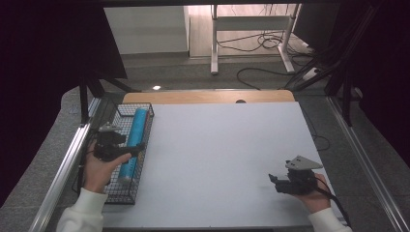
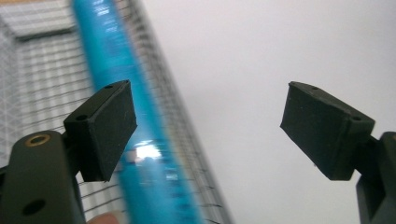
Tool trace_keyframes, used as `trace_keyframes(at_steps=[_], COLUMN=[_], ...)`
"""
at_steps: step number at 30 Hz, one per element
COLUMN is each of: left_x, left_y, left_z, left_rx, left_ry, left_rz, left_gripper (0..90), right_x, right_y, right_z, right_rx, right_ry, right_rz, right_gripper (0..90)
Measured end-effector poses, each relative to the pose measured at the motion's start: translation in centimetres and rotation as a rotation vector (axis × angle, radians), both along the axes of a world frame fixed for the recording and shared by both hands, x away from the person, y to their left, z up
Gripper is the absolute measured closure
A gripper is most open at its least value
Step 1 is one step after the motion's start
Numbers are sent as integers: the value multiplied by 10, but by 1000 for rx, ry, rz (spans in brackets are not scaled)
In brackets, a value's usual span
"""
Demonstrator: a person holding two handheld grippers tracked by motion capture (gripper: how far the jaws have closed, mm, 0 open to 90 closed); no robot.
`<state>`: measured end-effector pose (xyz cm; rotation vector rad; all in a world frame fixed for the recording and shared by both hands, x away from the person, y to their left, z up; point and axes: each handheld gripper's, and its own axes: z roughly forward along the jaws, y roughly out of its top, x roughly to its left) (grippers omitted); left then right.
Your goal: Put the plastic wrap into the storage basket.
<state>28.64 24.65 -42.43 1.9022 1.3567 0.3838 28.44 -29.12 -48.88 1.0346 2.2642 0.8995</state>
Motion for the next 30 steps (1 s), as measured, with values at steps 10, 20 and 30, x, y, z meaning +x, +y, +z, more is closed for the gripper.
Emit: trace_keyframes(at_steps=[10,20,30], left_x=[-32,-38,-38], left_y=[-42,-56,-51], left_z=[-17,-38,-41], left_rx=[-57,9,11], left_ry=[-4,30,11], left_rz=[-139,-159,-128], left_gripper=[182,185,185], right_x=[-1,-4,-5], right_y=[6,9,7], right_z=[1,1,3], right_rx=[49,64,107], right_ry=[1,-4,-15], right_rz=[29,68,69], right_gripper=[199,198,195])
